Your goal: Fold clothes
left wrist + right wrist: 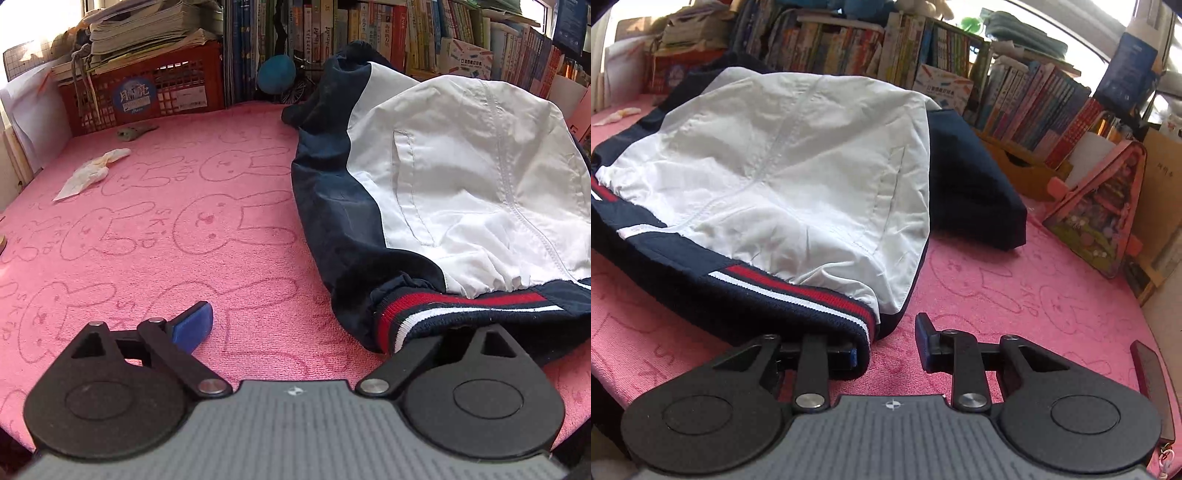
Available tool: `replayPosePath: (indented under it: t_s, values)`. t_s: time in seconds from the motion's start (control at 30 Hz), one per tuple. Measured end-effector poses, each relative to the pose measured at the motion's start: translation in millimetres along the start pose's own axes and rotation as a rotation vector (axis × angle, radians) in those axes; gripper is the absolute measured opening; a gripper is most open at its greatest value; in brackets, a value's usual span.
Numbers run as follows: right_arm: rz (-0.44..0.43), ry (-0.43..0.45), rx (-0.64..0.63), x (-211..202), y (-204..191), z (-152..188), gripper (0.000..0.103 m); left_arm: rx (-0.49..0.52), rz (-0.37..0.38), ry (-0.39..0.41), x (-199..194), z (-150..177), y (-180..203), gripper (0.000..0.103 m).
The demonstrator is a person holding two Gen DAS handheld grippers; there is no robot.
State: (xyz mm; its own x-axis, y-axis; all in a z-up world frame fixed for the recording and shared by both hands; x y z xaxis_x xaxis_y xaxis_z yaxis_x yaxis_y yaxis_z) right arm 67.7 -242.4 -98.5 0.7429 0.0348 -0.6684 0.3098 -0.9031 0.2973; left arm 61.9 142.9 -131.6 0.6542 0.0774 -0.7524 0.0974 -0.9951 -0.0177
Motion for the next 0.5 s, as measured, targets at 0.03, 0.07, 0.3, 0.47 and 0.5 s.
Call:
replayPosePath:
  t_s: [0.03, 0.07, 0.3, 0.47, 0.5]
  values:
    - [0.003, -0.001, -0.004, -0.7, -0.3, -0.5, 0.029, 0.016, 0.003, 0.001, -3.0, 0.2, 1.8, 0.095]
    - [0.006, -0.007, -0.010, -0.1, 0.2, -0.5, 0.029, 0.034, 0.011, 0.004, -6.6, 0.2, 4.0, 0.095]
    - [-0.168, -0.065, 0.021, 0.9, 15.7, 1.2, 0.057, 0.083, 0.245, 0.025, -42.7, 7.5, 3.3, 0.099]
    - [-0.355, -0.051, 0.163, -6.9, 46.7, 4.1, 0.079, 0.097, 0.341, -0.005, -58.4, 13.0, -6.6, 0.103]
    - [-0.355, -0.045, 0.154, -9.9, 47.2, 5.3, 0.082, 0.114, 0.350, -0.006, -61.9, 13.5, -5.2, 0.103]
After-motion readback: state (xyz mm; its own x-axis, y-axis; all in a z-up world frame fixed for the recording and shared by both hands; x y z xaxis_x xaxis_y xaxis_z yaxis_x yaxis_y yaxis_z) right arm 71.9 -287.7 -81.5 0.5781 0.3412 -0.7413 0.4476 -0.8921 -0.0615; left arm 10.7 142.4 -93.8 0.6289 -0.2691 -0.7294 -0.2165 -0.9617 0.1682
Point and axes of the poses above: each gripper's, at about its wrist camera, not at the fingertips, and x roughly the way its jaws point, y to its right, z to its underside, the point moved 10 cm from there along x, roughly the way its jaws point, and after that the axes turned 4 degrees about -y, right-handed, at the moved point
